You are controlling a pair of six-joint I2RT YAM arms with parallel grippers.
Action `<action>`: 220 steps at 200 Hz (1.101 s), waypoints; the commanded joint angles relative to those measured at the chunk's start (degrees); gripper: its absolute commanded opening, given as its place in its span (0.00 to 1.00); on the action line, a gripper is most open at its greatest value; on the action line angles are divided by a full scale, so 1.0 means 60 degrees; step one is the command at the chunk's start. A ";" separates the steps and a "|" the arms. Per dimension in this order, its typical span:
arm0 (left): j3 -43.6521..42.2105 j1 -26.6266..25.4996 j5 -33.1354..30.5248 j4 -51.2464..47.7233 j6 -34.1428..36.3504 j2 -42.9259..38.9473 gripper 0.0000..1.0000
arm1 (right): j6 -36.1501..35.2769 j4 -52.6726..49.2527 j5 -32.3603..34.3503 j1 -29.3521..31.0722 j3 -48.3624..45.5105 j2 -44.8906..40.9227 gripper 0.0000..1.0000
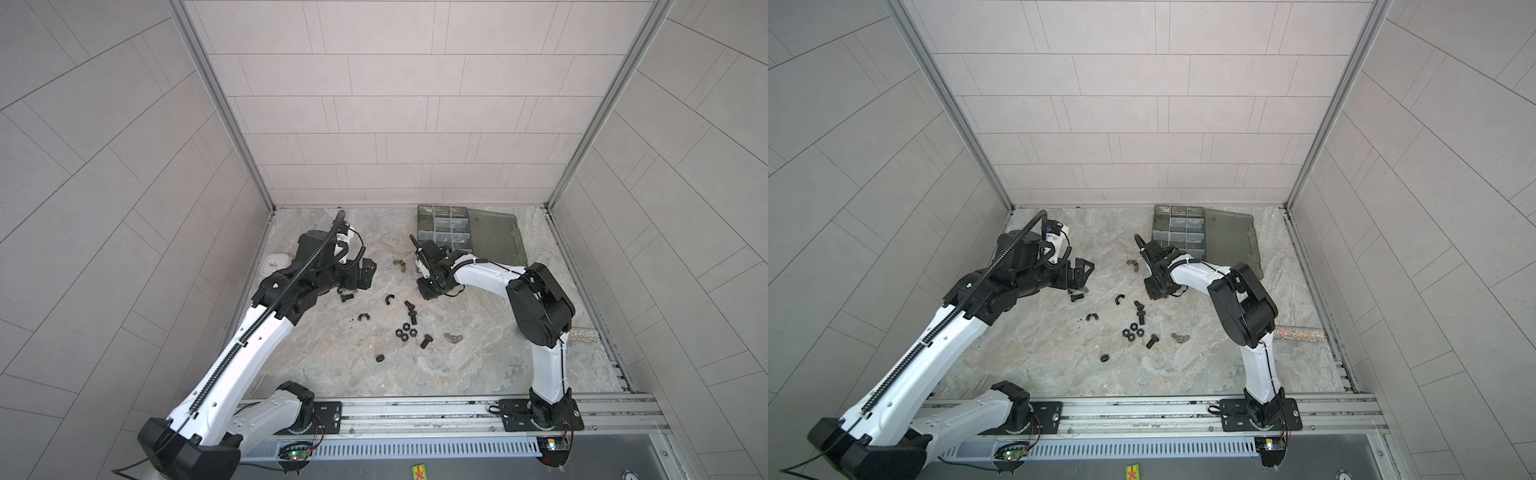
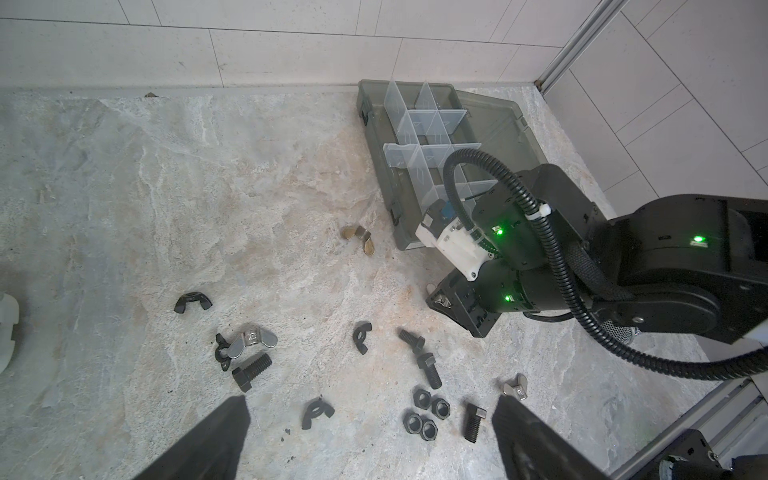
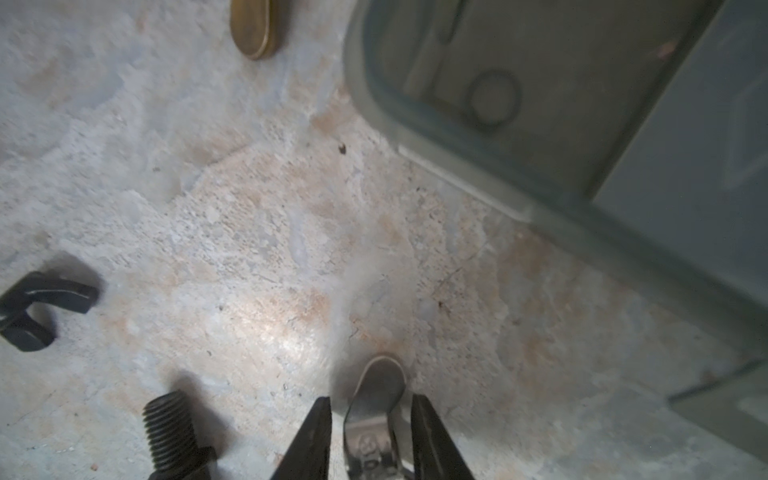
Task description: Sort the screws and nuts into containers
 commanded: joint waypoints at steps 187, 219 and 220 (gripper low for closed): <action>0.1465 -0.0040 0.0481 0.0635 -0.0263 0.1383 0.98 | -0.0159 -0.2207 0.0842 -0.0571 0.1554 -0.1197 0.02; 0.2535 -0.0041 0.1239 0.0613 -0.0317 0.2594 0.98 | -0.0084 -0.2476 0.1131 -0.1153 0.2248 -0.1155 0.03; 0.2565 -0.0041 0.1268 0.0613 -0.0319 0.2643 0.98 | -0.0077 -0.2476 0.1129 -0.1170 0.2264 -0.1154 0.03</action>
